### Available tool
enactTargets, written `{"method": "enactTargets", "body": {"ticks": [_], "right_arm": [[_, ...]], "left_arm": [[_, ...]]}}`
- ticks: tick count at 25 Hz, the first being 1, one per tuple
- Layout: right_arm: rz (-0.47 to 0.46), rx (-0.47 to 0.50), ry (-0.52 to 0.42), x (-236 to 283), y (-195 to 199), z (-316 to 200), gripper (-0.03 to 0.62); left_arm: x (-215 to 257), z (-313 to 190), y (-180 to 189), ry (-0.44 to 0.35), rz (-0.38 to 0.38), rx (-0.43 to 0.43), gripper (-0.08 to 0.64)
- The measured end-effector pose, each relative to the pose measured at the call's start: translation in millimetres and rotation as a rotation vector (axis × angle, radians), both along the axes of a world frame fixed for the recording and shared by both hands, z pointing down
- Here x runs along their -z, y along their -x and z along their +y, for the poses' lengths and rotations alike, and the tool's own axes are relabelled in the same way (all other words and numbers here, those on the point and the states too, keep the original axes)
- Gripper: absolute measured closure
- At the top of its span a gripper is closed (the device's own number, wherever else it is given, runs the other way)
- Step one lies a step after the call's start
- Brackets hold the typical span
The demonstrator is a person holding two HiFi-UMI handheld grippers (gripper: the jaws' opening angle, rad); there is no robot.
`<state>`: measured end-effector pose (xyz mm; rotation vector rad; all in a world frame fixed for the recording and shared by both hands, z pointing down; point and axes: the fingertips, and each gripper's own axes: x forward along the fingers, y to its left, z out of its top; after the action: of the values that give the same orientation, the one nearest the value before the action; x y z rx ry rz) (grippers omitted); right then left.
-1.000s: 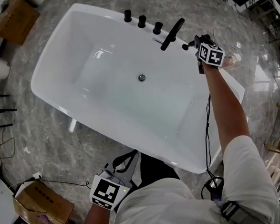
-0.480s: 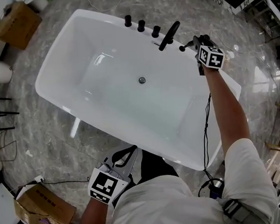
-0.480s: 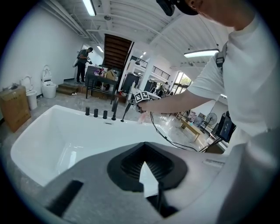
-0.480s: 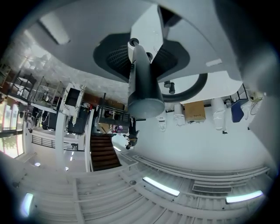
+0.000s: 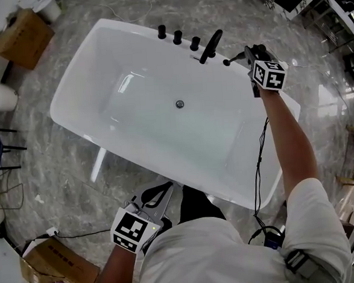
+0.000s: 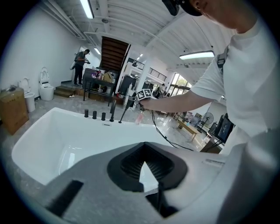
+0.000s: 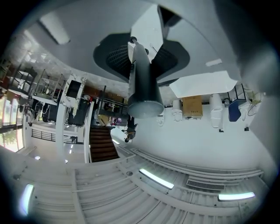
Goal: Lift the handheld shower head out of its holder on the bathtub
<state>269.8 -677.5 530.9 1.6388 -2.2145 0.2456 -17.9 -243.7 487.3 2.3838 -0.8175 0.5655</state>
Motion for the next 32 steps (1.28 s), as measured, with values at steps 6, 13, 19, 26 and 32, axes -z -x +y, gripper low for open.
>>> {"method": "enactTargets", "body": {"ticks": [6, 13, 19, 26, 32], "right_arm": [[0.006, 0.020, -0.041, 38, 12, 33, 0.446], [0.018, 0.036, -0.084, 80, 30, 69, 0.446], [0.029, 0.034, -0.125, 108, 42, 110, 0.446], [0.024, 0.037, -0.187, 148, 61, 165, 0.447], [0.024, 0.046, -0.228, 178, 69, 213, 0.448]], "left_arm": [[11, 18, 12, -0.028, 0.003, -0.016, 0.554], [22, 40, 32, -0.051, 0.020, -0.027, 0.554], [30, 66, 44, -0.072, 0.064, -0.037, 0.554], [39, 100, 66, -0.100, 0.068, -0.042, 0.554], [48, 129, 78, -0.128, 0.064, -0.042, 0.554]]}}
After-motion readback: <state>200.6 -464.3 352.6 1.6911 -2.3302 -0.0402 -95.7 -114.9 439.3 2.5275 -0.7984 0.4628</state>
